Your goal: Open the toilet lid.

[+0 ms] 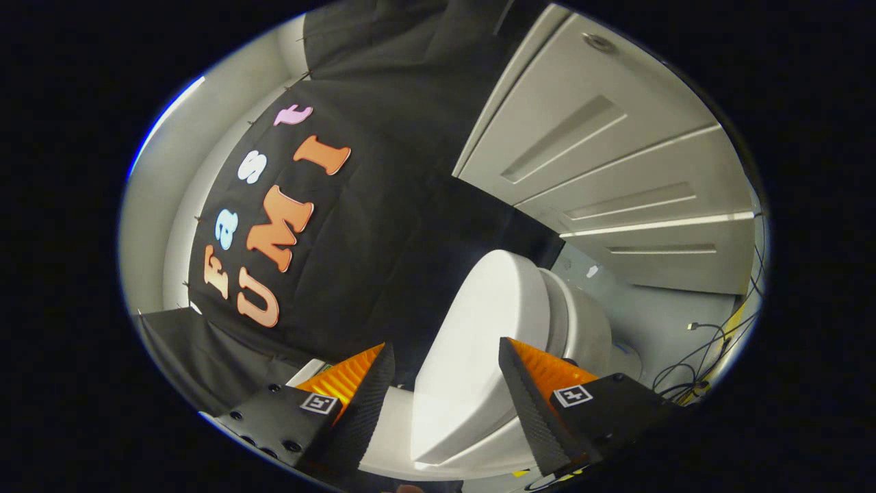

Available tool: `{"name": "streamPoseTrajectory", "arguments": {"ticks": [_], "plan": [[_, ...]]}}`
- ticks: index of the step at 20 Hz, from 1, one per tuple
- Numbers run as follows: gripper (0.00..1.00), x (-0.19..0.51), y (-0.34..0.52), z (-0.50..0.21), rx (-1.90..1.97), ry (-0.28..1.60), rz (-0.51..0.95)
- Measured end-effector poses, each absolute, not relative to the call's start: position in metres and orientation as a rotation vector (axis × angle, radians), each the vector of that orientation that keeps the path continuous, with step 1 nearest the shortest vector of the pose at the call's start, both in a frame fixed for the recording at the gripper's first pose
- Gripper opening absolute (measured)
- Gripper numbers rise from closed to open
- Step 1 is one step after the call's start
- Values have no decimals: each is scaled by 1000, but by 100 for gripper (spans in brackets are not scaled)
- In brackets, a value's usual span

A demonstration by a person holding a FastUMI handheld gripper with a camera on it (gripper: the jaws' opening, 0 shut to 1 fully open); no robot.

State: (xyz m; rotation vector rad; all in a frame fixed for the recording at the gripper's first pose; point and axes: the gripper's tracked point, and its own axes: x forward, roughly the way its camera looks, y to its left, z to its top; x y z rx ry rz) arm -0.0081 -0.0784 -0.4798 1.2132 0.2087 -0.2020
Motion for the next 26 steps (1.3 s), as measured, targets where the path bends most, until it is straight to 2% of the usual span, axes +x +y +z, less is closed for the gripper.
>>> {"name": "streamPoseTrajectory", "arguments": {"ticks": [5, 7, 9, 11, 15, 16, 20, 25, 26], "plan": [[98, -27, -80, -526, 1298, 258, -251], [98, -30, -84, -523, 1351, 215, -254], [96, -34, -84, -528, 1352, 233, -254], [89, -39, -89, -528, 1342, 237, -261], [90, -44, -94, -534, 1354, 250, -291], [87, -45, -94, -535, 1354, 258, -293], [85, -50, -94, -553, 1343, 339, -336], [84, -29, -72, -568, 1397, 395, -295], [72, -24, -67, -569, 1398, 393, -283]]}}
